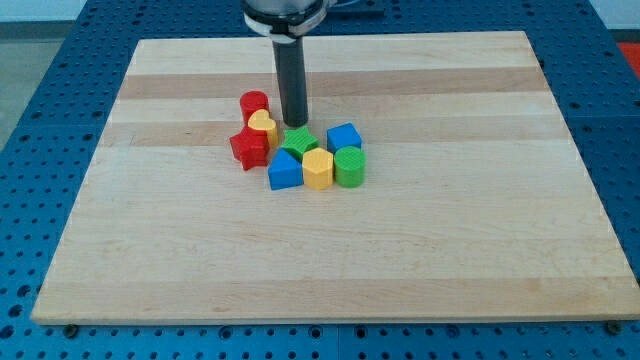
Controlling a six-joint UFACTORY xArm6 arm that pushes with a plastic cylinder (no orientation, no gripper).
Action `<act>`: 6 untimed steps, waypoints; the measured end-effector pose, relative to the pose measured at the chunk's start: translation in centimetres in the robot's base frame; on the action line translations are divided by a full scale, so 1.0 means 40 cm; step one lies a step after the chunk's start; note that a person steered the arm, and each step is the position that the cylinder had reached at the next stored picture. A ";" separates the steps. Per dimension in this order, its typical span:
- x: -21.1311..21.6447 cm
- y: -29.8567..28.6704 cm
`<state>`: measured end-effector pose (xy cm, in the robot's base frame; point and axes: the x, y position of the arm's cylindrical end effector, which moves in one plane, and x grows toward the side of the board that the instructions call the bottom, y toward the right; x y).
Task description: Move your arm to the red circle
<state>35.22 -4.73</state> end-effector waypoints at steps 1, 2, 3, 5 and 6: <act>-0.147 -0.004; -0.271 -0.082; -0.332 -0.192; -0.320 -0.227; -0.290 -0.227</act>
<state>23.62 -13.80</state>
